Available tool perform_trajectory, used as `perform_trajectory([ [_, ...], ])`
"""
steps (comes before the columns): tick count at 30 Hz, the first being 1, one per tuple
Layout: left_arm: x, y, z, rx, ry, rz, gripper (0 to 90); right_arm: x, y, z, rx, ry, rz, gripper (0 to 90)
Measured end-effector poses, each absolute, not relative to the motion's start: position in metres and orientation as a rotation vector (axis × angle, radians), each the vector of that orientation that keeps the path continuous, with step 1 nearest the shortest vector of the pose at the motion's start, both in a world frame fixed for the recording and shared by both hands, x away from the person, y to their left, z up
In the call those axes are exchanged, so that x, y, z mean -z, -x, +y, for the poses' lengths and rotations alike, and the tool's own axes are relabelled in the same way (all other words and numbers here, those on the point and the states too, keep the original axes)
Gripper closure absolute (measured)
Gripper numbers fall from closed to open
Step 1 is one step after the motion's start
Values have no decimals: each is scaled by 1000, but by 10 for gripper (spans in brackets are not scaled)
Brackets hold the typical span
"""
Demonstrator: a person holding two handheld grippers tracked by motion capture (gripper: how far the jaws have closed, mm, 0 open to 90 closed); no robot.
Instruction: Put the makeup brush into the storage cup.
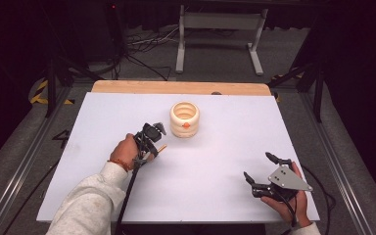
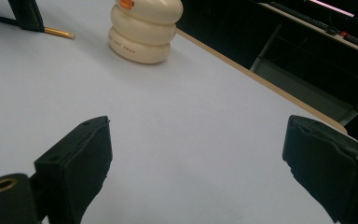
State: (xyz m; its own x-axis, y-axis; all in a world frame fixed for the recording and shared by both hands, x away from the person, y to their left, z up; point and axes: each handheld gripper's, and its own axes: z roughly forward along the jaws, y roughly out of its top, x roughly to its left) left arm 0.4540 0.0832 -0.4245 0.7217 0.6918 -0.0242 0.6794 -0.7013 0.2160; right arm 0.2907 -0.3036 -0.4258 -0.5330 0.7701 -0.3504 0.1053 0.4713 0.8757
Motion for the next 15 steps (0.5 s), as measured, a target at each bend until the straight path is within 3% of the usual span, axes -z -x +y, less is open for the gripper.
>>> perform_trajectory([
  [15, 422, -452, 91, -109, -2673, 994, 833, 426, -290, -304, -1082, -733, 1941, 93],
])
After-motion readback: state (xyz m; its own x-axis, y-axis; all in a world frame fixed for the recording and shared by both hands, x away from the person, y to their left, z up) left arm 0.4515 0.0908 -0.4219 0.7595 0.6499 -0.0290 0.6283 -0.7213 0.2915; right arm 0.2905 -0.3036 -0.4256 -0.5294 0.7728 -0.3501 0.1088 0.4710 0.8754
